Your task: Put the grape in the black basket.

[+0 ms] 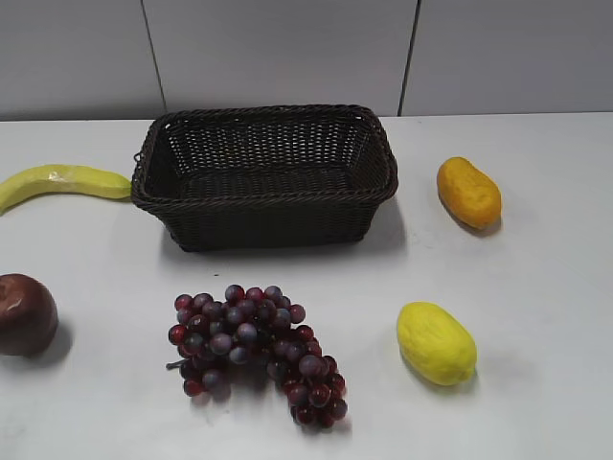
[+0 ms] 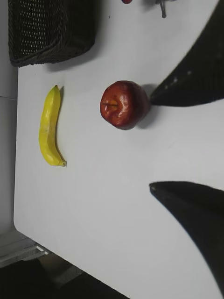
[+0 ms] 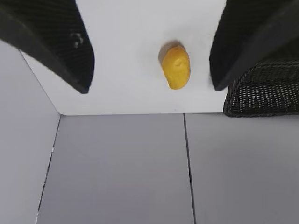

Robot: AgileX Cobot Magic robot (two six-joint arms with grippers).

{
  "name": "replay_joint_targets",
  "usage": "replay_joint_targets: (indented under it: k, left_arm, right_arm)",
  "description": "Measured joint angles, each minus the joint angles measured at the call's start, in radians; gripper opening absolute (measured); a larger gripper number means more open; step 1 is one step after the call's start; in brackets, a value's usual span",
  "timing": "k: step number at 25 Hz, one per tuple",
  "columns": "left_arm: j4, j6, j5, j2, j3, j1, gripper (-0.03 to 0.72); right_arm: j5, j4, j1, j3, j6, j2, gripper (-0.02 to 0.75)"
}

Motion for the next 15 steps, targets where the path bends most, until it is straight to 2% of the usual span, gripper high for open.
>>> replay_joint_targets:
  k: [10,15]
  left_arm:
    - [0.000,0.000,0.000,0.000,0.000,0.000,0.489]
    - [0.000,0.000,0.000,0.000,0.000,0.000,0.489]
  right_arm:
    - [-0.330,0.000,0.000,0.019,0.000,0.401,0.585]
    - [-0.305,0.000,0.001,-0.062,-0.001,0.677,0.585]
